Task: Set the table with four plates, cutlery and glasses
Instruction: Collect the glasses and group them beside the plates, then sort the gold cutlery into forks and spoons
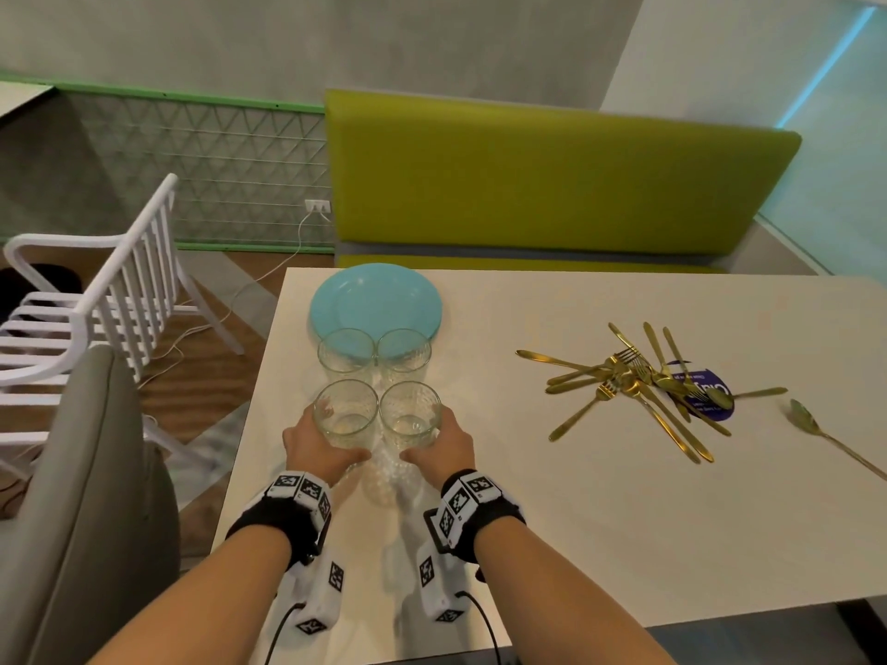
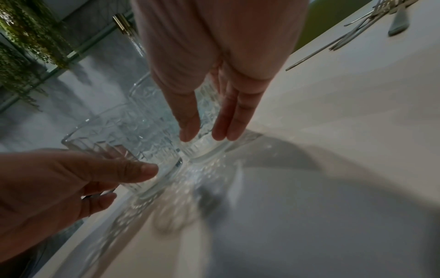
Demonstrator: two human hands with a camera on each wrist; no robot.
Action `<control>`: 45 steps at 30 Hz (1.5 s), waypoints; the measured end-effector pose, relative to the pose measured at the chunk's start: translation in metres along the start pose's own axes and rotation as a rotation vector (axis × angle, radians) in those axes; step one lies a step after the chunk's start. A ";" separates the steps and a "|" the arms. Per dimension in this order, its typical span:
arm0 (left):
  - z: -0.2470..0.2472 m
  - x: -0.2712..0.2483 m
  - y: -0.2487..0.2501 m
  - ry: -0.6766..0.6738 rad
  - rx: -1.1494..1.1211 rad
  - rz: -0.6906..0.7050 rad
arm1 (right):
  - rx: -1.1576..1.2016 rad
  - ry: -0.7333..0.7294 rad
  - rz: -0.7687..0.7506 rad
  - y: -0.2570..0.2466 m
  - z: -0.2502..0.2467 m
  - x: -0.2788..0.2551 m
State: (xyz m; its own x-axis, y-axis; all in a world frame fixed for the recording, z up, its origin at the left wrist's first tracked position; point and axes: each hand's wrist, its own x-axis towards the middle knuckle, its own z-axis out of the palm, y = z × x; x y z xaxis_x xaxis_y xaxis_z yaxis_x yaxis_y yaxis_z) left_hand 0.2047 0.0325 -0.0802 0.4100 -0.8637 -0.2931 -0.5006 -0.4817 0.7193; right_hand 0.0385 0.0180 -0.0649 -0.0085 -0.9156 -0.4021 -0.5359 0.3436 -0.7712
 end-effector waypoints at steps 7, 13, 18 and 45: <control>0.000 0.008 -0.005 -0.011 -0.101 -0.015 | -0.032 -0.024 -0.023 0.001 -0.002 0.002; -0.006 -0.002 -0.003 -0.024 -0.196 -0.043 | -0.084 -0.105 0.008 0.004 -0.007 -0.002; -0.015 -0.027 0.018 0.138 -0.074 0.119 | -0.155 -0.113 0.052 0.007 -0.037 -0.012; 0.205 0.008 0.272 -0.336 0.460 0.373 | -0.232 0.187 0.214 0.106 -0.301 0.049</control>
State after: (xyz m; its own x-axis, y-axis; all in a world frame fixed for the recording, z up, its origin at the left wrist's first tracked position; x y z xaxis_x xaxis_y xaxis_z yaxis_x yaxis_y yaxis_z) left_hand -0.0840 -0.1355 -0.0161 -0.0748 -0.9476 -0.3105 -0.8661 -0.0925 0.4913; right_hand -0.2726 -0.0535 -0.0178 -0.2838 -0.8576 -0.4289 -0.6824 0.4948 -0.5380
